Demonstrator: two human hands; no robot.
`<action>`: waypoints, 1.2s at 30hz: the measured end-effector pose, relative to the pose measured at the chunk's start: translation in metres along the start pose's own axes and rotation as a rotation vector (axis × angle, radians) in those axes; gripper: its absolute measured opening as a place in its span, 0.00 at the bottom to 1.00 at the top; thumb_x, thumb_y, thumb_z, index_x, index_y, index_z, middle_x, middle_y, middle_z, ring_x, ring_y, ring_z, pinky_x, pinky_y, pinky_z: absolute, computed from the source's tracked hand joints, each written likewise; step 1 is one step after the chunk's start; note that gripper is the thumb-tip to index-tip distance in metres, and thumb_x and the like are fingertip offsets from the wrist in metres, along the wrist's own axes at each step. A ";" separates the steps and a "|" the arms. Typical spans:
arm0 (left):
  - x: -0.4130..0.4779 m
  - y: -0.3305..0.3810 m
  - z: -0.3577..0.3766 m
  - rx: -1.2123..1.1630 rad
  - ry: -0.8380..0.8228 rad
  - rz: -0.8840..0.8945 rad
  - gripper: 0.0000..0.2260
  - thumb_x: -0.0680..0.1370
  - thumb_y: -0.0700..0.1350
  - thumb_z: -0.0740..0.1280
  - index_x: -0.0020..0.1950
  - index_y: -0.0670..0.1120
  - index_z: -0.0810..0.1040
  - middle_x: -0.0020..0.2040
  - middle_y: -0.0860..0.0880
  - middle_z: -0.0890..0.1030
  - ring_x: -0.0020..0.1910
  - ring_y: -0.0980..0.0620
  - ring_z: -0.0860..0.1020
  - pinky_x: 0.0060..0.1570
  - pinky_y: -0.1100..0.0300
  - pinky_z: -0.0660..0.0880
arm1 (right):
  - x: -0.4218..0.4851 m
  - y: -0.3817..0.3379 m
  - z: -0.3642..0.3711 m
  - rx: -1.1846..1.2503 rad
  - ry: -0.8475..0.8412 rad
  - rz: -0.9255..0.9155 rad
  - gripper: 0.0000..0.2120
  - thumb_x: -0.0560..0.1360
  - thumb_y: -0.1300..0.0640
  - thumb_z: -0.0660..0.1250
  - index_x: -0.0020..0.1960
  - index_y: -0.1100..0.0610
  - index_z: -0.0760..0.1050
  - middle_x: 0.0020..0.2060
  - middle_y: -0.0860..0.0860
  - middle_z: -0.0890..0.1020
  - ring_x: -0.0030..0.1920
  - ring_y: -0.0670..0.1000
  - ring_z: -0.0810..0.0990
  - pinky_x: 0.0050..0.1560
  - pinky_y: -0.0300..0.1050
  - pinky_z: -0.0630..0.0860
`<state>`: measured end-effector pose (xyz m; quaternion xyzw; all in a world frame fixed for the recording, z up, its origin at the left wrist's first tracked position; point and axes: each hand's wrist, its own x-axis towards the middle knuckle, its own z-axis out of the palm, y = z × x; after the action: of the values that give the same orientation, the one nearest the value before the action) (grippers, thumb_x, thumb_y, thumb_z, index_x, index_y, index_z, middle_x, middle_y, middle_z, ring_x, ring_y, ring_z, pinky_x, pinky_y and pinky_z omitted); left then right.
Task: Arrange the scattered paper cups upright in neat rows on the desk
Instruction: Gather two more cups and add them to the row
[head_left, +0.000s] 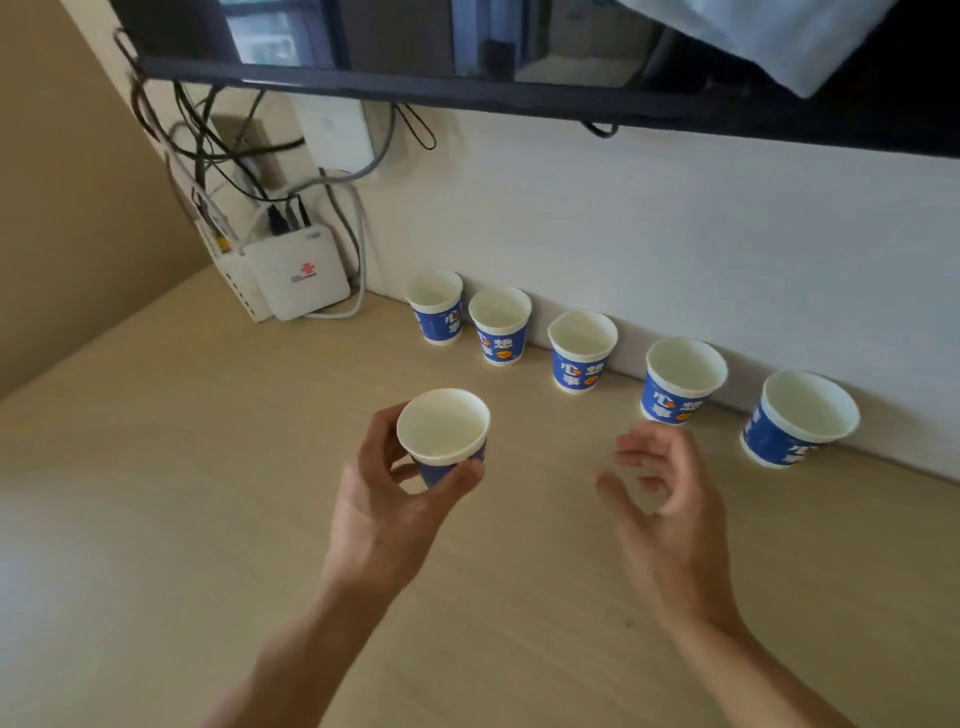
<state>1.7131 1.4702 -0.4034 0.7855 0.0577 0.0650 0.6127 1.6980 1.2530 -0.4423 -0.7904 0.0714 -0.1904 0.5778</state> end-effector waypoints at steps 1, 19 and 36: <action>0.013 -0.004 -0.005 0.007 0.035 -0.010 0.26 0.62 0.51 0.79 0.58 0.58 0.78 0.53 0.58 0.85 0.53 0.59 0.83 0.52 0.60 0.80 | 0.002 -0.003 0.009 0.000 -0.019 -0.009 0.21 0.72 0.67 0.75 0.59 0.52 0.74 0.51 0.45 0.82 0.51 0.46 0.82 0.53 0.40 0.74; 0.141 -0.051 -0.014 0.159 0.083 0.035 0.26 0.67 0.43 0.81 0.59 0.55 0.74 0.50 0.62 0.80 0.51 0.63 0.80 0.46 0.66 0.78 | 0.032 -0.015 0.106 0.015 -0.074 -0.030 0.18 0.72 0.67 0.75 0.57 0.53 0.76 0.49 0.44 0.82 0.50 0.44 0.81 0.53 0.35 0.75; 0.163 -0.054 -0.008 0.201 0.098 -0.007 0.27 0.66 0.47 0.82 0.58 0.56 0.72 0.49 0.63 0.78 0.51 0.58 0.79 0.41 0.69 0.73 | 0.040 -0.015 0.101 0.005 -0.063 0.031 0.17 0.73 0.66 0.74 0.58 0.53 0.76 0.49 0.45 0.82 0.50 0.42 0.81 0.53 0.38 0.75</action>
<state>1.8712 1.5191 -0.4487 0.8387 0.0965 0.0952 0.5275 1.7720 1.3342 -0.4457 -0.7932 0.0651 -0.1567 0.5848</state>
